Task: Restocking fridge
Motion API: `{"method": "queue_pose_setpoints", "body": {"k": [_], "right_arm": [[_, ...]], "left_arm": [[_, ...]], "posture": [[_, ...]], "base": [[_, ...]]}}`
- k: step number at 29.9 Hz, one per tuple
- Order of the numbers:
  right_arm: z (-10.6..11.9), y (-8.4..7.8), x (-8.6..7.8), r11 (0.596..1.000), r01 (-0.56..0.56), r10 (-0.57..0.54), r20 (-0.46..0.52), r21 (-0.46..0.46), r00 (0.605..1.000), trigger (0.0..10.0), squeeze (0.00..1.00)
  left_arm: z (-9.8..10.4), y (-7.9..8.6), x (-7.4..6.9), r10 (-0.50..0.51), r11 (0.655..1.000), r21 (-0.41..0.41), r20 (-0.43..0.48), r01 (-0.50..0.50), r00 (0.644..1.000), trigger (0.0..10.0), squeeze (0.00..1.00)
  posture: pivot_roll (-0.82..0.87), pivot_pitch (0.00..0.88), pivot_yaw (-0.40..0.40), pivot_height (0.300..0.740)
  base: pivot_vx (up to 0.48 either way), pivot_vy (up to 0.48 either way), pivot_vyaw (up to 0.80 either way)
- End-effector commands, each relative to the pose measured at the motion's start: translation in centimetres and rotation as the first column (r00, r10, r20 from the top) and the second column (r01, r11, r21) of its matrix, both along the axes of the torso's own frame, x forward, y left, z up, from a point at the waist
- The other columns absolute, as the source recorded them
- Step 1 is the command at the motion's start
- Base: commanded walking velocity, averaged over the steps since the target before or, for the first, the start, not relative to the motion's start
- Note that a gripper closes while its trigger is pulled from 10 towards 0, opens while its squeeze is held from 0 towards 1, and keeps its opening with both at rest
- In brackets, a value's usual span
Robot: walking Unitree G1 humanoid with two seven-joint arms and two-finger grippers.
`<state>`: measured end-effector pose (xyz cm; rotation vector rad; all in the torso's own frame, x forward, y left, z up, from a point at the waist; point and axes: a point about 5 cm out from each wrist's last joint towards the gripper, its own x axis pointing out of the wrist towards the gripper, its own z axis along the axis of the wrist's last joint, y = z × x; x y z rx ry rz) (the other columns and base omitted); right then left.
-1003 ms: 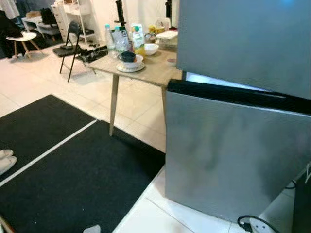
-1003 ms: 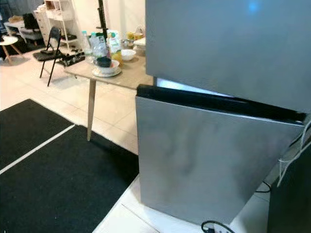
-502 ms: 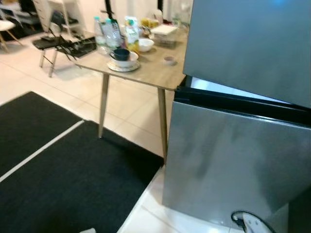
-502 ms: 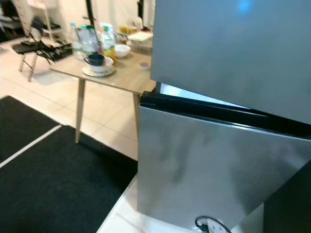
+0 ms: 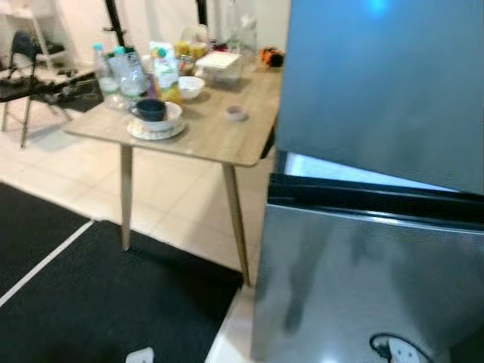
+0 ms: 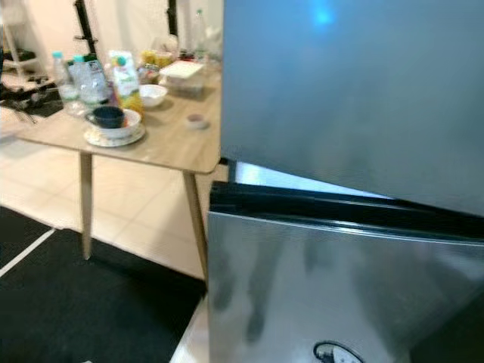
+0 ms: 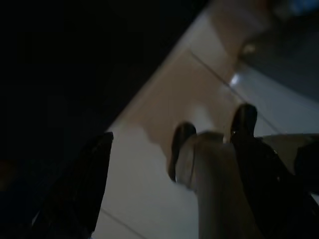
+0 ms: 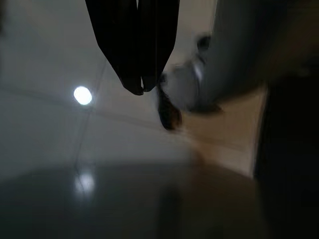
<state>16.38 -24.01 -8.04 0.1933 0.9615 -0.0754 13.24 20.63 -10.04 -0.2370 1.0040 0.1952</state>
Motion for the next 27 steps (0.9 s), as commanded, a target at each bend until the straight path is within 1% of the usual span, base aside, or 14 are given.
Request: {"method": "queue_pose_setpoints", "body": {"k": [1, 6, 11, 12, 13, 14, 16, 18, 19, 20, 22, 24, 25, 27], "right_arm": [[0.1, -0.1, 0.1, 1.0, 0.014, -0.015, 0.027, 0.019, 1.0, 10.0, 0.0], [1.9, 0.0, 3.1, 0.98, 0.051, -0.089, 0.194, 0.195, 0.977, 10.0, 0.0], [4.0, 0.5, 6.0, 0.953, -0.049, -0.058, 0.34, 0.298, 0.939, 10.0, 0.0], [4.4, 0.5, 6.5, 0.951, -0.065, -0.051, 0.362, 0.303, 0.931, 10.0, 0.0], [4.4, 0.5, 6.5, 0.951, -0.065, -0.051, 0.362, 0.303, 0.931, 10.0, 0.0], [5.0, 0.5, 7.2, 0.949, -0.074, -0.055, 0.394, 0.306, 0.918, 10.0, 0.0], [6.8, 0.4, 9.5, 0.946, -0.078, -0.089, 0.482, 0.315, 0.872, 10.0, 0.0], [8.4, 0.3, 11.1, 0.946, -0.08, -0.112, 0.547, 0.315, 0.83, 10.0, 0.0], [8.8, 0.2, 11.6, 0.946, -0.082, -0.116, 0.563, 0.314, 0.819, 10.0, 0.0], [8.8, 0.2, 11.6, 0.946, -0.082, -0.116, 0.563, 0.314, 0.819, 10.0, 0.0], [10.1, 0.3, 12.7, 0.945, -0.098, -0.12, 0.608, 0.312, 0.785, 10.0, 0.0], [10.9, 0.4, 13.5, 0.946, -0.112, -0.114, 0.638, 0.304, 0.761, 10.0, 0.0], [11.2, 0.4, 13.7, 0.947, -0.119, -0.109, 0.648, 0.297, 0.753, 10.0, 0.0], [11.2, 0.5, 13.8, 0.948, -0.122, -0.104, 0.65, 0.293, 0.753, 10.0, 0.0]], "left_arm": [[-0.3, 0.1, -0.8, 0.003, 1.0, 0.005, -0.026, -0.003, 1.0, 10.0, 0.0], [-0.3, 0.1, -0.8, -0.002, 1.0, 0.011, -0.027, 0.002, 1.0, 10.0, 0.0], [-0.3, 0.1, -0.9, -0.007, 1.0, 0.014, -0.031, 0.007, 1.0, 10.0, 0.0], [-0.3, 0.1, -1.0, -0.007, 1.0, 0.014, -0.032, 0.008, 0.999, 10.0, 0.0], [-0.3, 0.1, -1.0, -0.007, 1.0, 0.014, -0.032, 0.008, 0.999, 10.0, 0.0], [-0.3, 0.1, -1.0, -0.008, 1.0, 0.014, -0.032, 0.008, 0.999, 10.0, 0.0], [-0.3, 0.1, -1.1, -0.009, 1.0, 0.015, -0.032, 0.009, 0.999, 10.0, 0.0], [-0.3, 0.1, -1.1, -0.01, 1.0, 0.015, -0.032, 0.01, 0.999, 10.0, 0.0], [-0.3, 0.1, -1.1, -0.01, 1.0, 0.015, -0.032, 0.01, 0.999, 10.0, 0.0], [-0.3, 0.1, -1.1, -0.01, 1.0, 0.015, -0.032, 0.01, 0.999, 10.0, 0.0], [-0.3, 0.1, -1.1, -0.01, 1.0, 0.016, -0.031, 0.01, 0.999, 10.0, 0.0], [-0.3, 0.1, -1.2, -0.011, 1.0, 0.017, -0.03, 0.011, 0.999, 10.0, 0.0], [-0.4, 0.2, -1.2, -0.012, 1.0, 0.017, -0.03, 0.013, 0.999, 10.0, 0.0], [-0.4, 0.2, -1.3, -0.012, 1.0, 0.018, -0.031, 0.012, 0.999, 10.0, 0.0]], "posture": [[-0.1, 0.0, 0.004, 0.74], [-0.1, 0.0, 0.004, 0.74], [-0.1, 0.0, 0.009, 0.74], [-0.1, 0.0, 0.009, 0.74], [-0.1, 0.0, 0.009, 0.74], [-0.1, 0.0, 0.01, 0.74], [-0.1, 0.0, 0.01, 0.74], [-0.1, 0.0, 0.01, 0.74], [-0.1, 0.0, 0.01, 0.74], [-0.1, 0.0, 0.01, 0.74], [-0.09, 0.0, 0.009, 0.74], [-0.09, 0.0, 0.007, 0.74], [-0.09, 0.0, 0.007, 0.74], [-0.09, 0.0, 0.005, 0.74]], "base": [[0.0, 0.0, 0.0], [0.0, 0.0, 0.0], [0.0, 0.0, 0.0], [0.0, 0.0, 0.0], [0.0, 0.0, 0.0], [0.0, 0.0, 0.0], [0.0, 0.0, 0.0], [0.0, 0.0, 0.0], [0.0, 0.0, 0.0], [0.0, 0.0, 0.0], [0.0, 0.0, 0.0], [0.0, 0.0, 0.0], [0.0, 0.0, 0.0], [0.0, 0.0, 0.0]]}}
